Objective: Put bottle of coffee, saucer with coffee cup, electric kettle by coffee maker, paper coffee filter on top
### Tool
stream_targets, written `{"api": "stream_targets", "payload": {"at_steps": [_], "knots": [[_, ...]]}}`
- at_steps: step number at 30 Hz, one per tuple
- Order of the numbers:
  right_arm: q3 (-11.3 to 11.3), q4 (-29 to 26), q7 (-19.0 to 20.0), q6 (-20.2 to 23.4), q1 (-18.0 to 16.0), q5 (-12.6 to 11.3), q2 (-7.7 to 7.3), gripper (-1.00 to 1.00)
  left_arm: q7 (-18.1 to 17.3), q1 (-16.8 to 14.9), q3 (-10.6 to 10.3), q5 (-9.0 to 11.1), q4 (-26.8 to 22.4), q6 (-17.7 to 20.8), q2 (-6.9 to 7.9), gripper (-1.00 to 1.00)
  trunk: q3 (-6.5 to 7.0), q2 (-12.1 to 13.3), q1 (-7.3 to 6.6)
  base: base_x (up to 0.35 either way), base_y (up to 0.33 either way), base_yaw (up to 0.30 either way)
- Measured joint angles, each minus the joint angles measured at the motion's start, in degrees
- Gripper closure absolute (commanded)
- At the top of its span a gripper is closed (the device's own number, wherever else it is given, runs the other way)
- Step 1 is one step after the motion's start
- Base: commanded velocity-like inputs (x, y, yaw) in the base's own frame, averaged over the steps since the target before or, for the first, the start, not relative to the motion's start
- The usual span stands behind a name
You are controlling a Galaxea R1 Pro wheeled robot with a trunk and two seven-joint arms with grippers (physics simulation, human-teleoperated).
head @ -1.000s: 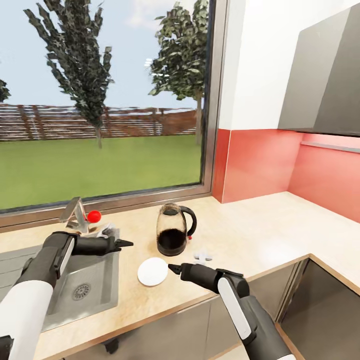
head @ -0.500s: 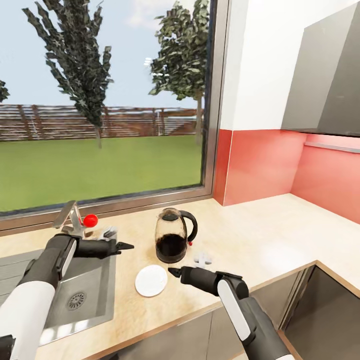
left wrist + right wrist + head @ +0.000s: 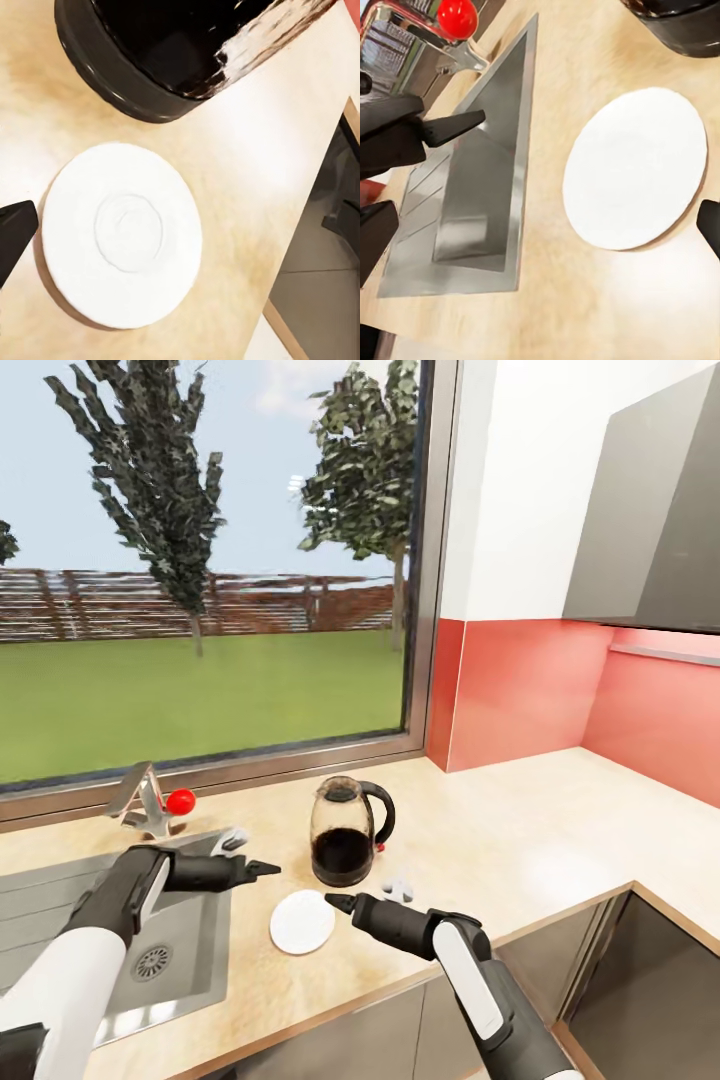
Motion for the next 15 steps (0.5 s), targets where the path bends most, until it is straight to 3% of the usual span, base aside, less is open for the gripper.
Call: {"api": "stream_targets", "payload": {"at_steps": [9,15], "knots": [[0.0,0.7,-0.1,0.0,0.0,-0.2,1.41,-1.00,1.7,0.0,1.3,-0.1,2.1,0.0,-0.02,-1.00,0.00,0.0,0.00,0.109,0.000,0.000],[0.0,4.0,-2.4,-0.1,0.0,-0.2,2.25,-1.00,3.4,0.0,5.3,-0.2,4.6,0.1,0.07,-1.00,0.00,0.0,0.01,0.018,0.000,0.000]]}}
